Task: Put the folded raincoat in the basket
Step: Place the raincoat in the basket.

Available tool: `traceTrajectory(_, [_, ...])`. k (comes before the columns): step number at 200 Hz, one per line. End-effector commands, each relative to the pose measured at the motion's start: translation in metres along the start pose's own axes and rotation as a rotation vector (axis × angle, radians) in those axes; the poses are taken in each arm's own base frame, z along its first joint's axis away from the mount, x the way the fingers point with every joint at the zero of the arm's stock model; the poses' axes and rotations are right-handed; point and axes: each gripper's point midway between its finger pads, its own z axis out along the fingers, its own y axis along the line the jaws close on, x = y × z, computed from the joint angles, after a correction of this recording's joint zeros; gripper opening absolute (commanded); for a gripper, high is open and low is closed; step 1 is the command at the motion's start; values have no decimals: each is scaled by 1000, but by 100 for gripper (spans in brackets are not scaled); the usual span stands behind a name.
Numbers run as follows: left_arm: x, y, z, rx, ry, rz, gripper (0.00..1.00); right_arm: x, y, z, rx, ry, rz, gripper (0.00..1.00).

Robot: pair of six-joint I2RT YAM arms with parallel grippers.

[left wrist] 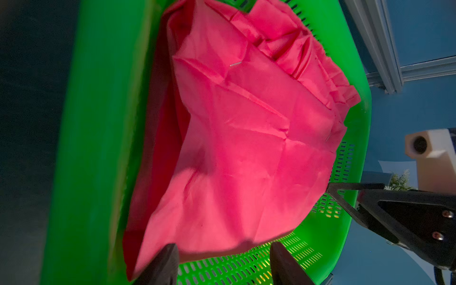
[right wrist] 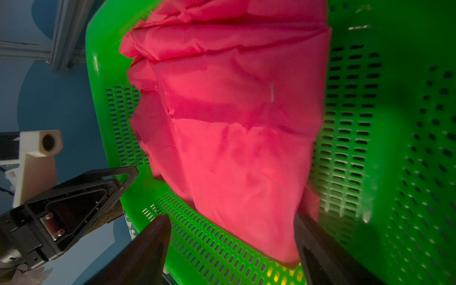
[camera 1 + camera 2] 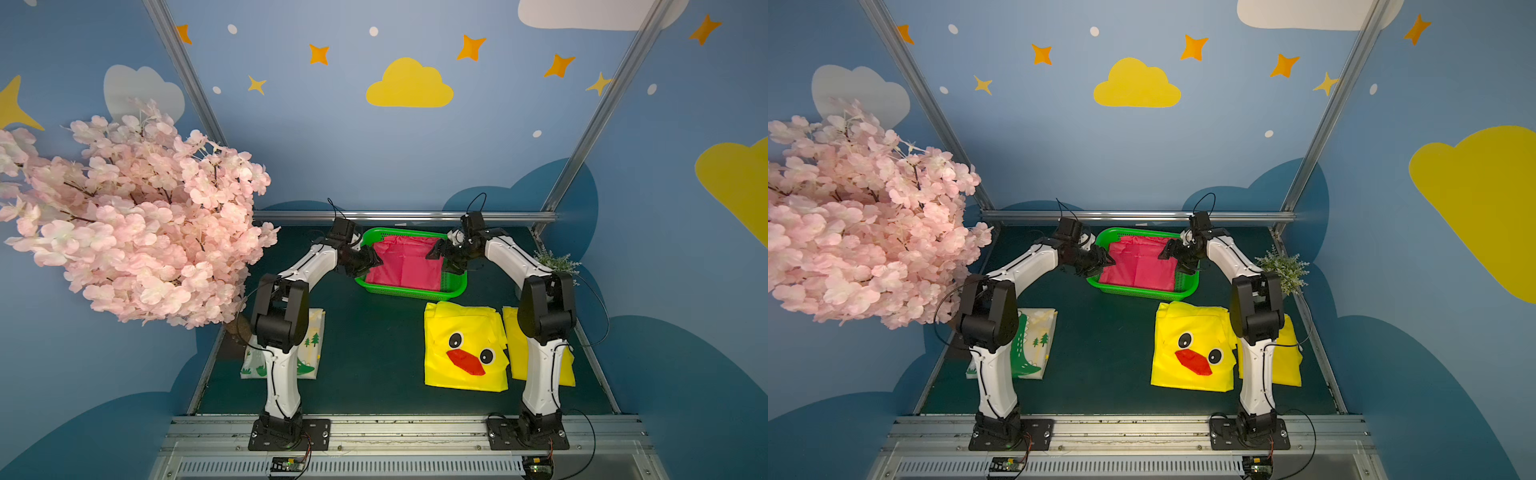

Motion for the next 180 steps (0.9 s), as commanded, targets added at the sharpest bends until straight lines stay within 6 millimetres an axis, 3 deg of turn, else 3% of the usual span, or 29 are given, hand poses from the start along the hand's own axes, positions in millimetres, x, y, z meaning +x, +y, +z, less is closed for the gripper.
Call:
traceTrajectory(1, [-10, -21, -24, 33, -48, 54, 64, -12, 25, -41, 0, -94, -73, 83])
traceTrajectory(57, [15, 4, -18, -19, -9, 22, 65, -1, 31, -40, 2, -69, -100, 83])
traceTrajectory(110, [40, 9, -24, -36, 7, 7, 65, 12, 43, -34, -19, -38, -124, 83])
traceTrajectory(180, [66, 8, -25, -48, 30, -26, 65, 27, 55, 4, -37, 62, -143, 83])
